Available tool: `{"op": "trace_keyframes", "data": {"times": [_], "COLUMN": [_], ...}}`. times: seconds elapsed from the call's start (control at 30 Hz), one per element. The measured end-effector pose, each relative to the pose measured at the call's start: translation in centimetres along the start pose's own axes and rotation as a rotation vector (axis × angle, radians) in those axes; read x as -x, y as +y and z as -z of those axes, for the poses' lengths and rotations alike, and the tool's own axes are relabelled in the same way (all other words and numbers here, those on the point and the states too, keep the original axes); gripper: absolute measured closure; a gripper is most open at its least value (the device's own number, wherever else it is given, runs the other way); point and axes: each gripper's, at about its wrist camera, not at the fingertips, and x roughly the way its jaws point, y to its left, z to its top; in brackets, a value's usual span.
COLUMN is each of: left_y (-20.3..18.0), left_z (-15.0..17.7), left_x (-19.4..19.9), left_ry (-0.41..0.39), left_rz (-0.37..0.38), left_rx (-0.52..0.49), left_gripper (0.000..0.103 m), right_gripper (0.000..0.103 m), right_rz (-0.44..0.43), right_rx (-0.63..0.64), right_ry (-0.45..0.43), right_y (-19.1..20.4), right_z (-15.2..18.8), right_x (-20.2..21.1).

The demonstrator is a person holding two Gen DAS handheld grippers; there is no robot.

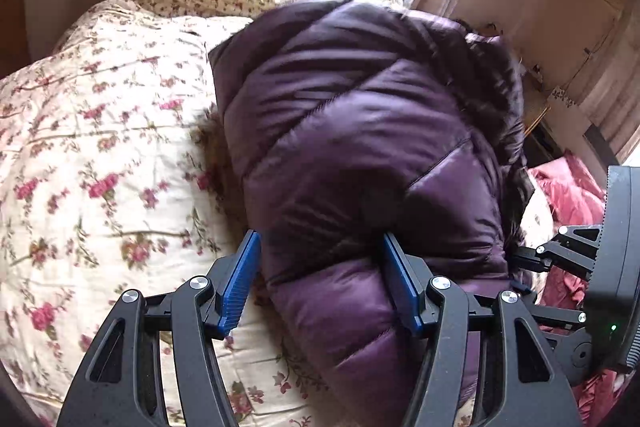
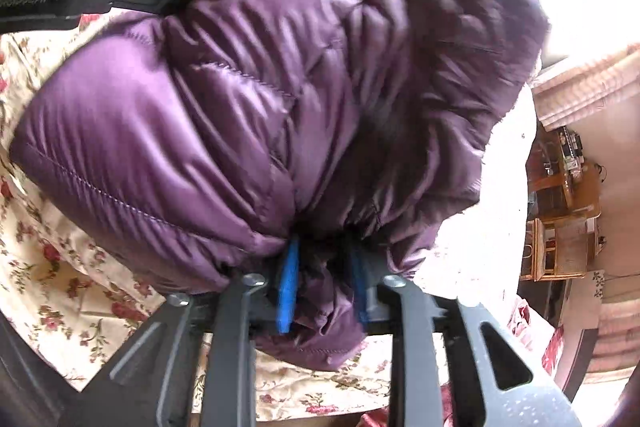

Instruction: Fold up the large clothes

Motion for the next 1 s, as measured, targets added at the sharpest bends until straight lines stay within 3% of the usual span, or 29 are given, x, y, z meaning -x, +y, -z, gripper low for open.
{"op": "trace_keyframes", "data": {"times": [0.37, 0.6, 0.63, 0.67, 0.8, 1.0], "left_y": [2.1, 2.5, 2.6, 2.6, 2.3, 2.5], "left_z": [-3.5, -4.7, -4.7, -4.9, -5.5, -6.3], "left_x": [1.6, 1.4, 1.3, 1.2, 1.0, 0.4], "left_ry": [-0.069, -0.079, -0.080, -0.080, -0.089, -0.094], "left_rz": [-0.022, -0.037, -0.038, -0.039, -0.057, -0.076], "left_rx": [0.068, 0.087, 0.092, 0.094, 0.080, 0.078], "left_gripper": [0.042, 0.042, 0.042, 0.042, 0.042, 0.042], "right_gripper": [0.041, 0.043, 0.044, 0.053, 0.059, 0.061], "right_rz": [0.035, 0.021, 0.028, 0.026, 0.026, 0.081], "right_rx": [0.012, -0.085, -0.118, -0.146, -0.200, -0.228], "right_ry": [-0.090, -0.193, -0.213, -0.224, -0.218, -0.163], "right_y": [-2.8, -5.1, -5.5, -5.8, -5.6, -6.6], "right_z": [-1.3, -4.2, -4.7, -5.2, -8.5, -10.1], "right_x": [6.4, 10.4, 10.5, 10.4, 8.4, 3.5]}}
